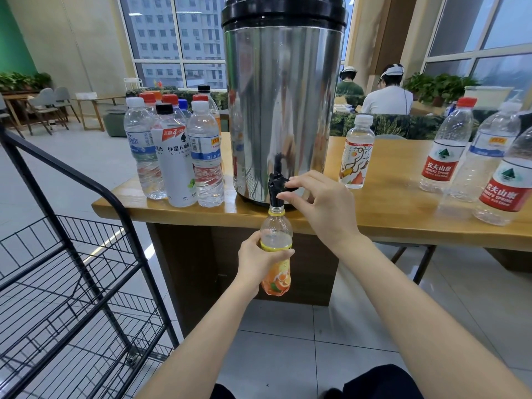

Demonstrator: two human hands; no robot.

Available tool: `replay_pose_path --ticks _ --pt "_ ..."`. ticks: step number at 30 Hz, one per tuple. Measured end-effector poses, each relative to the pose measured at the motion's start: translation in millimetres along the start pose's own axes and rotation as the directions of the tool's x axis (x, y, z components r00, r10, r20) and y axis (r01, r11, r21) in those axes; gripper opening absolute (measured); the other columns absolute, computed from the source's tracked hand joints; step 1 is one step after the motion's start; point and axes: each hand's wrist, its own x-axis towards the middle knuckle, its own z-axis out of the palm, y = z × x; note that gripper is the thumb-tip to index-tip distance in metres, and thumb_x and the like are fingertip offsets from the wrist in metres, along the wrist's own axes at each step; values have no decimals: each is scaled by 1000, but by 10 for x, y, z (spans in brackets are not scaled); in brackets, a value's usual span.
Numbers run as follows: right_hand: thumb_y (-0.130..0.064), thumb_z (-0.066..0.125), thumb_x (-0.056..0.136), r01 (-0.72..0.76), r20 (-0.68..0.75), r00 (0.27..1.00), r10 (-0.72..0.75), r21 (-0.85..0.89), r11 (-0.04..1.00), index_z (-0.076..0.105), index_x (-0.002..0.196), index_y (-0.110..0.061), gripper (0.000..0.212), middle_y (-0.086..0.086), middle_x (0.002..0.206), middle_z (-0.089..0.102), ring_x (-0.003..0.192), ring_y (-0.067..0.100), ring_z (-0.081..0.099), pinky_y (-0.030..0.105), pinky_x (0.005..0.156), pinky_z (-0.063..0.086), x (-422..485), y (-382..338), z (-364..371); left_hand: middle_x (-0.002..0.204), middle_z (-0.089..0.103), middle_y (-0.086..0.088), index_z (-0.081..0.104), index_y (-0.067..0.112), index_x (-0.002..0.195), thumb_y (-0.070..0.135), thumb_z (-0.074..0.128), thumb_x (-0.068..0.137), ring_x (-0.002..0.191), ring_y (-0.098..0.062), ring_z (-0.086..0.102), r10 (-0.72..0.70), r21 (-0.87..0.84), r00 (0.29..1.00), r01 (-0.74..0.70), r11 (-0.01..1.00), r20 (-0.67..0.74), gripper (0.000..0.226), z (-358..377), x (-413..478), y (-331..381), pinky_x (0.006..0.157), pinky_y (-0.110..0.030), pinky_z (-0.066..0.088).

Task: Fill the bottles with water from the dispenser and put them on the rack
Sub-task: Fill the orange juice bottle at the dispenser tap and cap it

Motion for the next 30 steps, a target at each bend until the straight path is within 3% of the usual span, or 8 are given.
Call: replay_pose_path --ticks 10,17,22,30 --pt "-39 68 87 6 -1 1000 -6 9 1000 74 99 -12 29 -1 93 70 69 -3 46 7 59 34 -4 6 -2 112 65 5 60 22 119 21 89 68 102 -11 58 11 -2 1000 -11 1000 2 58 1 -13 16 85 -28 49" --pt "-39 66 87 14 -4 1000 -14 22 1000 73 100 -12 30 0 95 70 71 -3 47 9 58 38 -12 22 8 113 67 3 62 21 119 23 90 67 107 -16 62 3 4 1000 -3 1000 -2 59 2 3 -6 95 -40 53" --pt "-41 64 88 22 -12 1000 -22 32 999 73 100 -12 33 0 95 70 71 -2 48 17 56 45 -15 36 18 112 67 4 62 22 119 22 89 67 105 -15 62 1 -7 1000 -1 1000 -3 58 -10 -1 -7 93 -37 53" --pt "-39 66 88 37 2 999 -37 29 999 73 101 -13 30 -1 96 70 70 -3 45 12 58 40 -16 61 13 113 67 3 62 21 120 21 89 67 106 -15 62 4 -4 1000 -4 1000 -6 60 -2 -5 -5 93 -37 53"
